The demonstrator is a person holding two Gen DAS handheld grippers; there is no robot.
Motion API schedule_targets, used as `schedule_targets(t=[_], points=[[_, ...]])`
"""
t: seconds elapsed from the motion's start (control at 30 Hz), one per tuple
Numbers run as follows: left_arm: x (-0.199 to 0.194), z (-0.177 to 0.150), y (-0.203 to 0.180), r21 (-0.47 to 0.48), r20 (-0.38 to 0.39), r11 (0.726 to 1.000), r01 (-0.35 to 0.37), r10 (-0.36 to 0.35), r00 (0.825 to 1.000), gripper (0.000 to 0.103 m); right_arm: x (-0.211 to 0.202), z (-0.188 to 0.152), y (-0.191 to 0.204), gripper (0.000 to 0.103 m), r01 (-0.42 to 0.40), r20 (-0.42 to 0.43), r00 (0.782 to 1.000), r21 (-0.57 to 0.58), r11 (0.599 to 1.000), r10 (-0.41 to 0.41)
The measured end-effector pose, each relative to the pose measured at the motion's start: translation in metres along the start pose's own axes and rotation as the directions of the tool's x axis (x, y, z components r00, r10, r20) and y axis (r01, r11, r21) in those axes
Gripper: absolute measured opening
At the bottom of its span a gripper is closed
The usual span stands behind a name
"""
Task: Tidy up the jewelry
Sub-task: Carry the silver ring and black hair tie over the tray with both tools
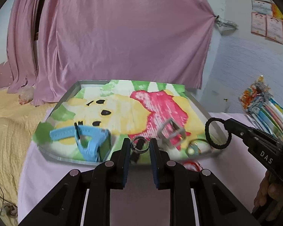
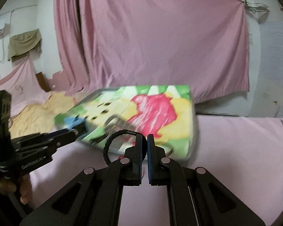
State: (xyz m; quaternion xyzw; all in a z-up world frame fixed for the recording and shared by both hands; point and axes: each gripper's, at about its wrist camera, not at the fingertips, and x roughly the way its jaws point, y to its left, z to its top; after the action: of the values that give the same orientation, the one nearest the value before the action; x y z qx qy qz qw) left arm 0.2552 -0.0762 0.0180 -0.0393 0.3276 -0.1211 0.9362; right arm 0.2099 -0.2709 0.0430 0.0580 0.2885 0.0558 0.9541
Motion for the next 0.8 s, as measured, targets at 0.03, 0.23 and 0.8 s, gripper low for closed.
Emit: schedule_targets(t=[0.03,0.23,0.8], points=[[0.006,0.003,0.0,-0.001,-0.01,1.0,-0.008,0.008,1.0,0.019,0.005,0.003,-0.001,0.005,0.015,-0.001,1.0,0.004,1.0,-0.015],[0.033,0.009,-0.002,0.004,-0.07,1.0,-0.025,0.025,0.997,0.019,0.04,0.011,-0.01,0.005,0.084,-0.04,0.996,0.04,0.996,-0.082],[0.051,0.001,-0.007,0.039,-0.152,0.999,-0.019,0.025,0.988,0.02,0.074,-0.003,-0.009,0.005,0.087,-0.189,0.979,0.027,0.996,-0.081]])
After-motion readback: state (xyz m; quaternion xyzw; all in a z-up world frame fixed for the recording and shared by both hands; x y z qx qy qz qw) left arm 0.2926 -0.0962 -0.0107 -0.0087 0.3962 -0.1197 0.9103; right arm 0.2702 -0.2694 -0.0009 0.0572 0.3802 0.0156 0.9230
